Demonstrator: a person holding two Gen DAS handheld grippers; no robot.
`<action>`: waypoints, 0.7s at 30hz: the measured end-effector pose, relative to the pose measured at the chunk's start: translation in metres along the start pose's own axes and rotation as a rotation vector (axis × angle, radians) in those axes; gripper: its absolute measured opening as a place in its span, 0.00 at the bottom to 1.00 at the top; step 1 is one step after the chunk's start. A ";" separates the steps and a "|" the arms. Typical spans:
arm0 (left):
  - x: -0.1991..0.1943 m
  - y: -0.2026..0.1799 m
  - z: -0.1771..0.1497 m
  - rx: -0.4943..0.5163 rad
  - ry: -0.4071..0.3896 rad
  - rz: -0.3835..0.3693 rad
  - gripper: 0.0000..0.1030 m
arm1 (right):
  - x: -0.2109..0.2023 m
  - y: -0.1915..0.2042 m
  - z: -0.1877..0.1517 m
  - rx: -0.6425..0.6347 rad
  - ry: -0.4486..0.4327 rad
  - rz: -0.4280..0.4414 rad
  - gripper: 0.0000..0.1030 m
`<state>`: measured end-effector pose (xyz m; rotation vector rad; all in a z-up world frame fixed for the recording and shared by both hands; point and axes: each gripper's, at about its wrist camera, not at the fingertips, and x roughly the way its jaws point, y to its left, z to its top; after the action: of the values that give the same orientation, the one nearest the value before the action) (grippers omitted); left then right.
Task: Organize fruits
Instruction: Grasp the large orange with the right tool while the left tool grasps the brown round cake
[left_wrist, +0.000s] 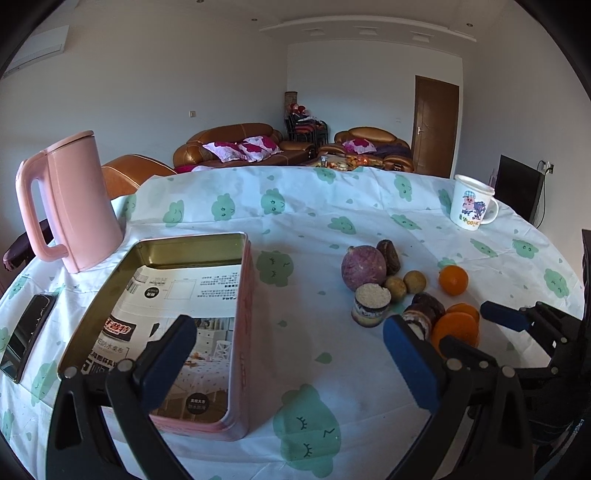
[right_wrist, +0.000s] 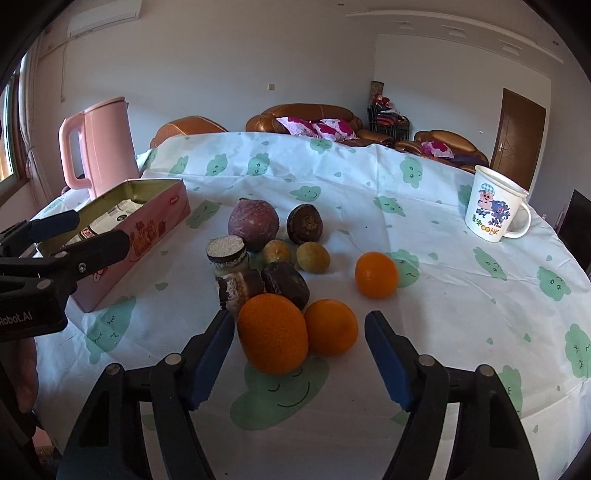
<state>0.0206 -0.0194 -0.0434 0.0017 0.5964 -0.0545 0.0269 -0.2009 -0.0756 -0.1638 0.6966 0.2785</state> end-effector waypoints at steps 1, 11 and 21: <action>0.001 0.000 0.000 -0.003 0.002 -0.003 1.00 | 0.001 0.003 0.001 -0.016 0.004 -0.010 0.64; 0.008 -0.018 0.003 0.032 0.020 -0.040 1.00 | -0.006 0.016 -0.004 -0.100 -0.008 -0.013 0.44; 0.025 -0.041 0.003 0.076 0.075 -0.099 0.91 | -0.015 -0.009 -0.006 0.033 -0.085 0.034 0.37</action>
<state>0.0408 -0.0614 -0.0540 0.0483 0.6692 -0.1740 0.0151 -0.2141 -0.0693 -0.1082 0.6197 0.3046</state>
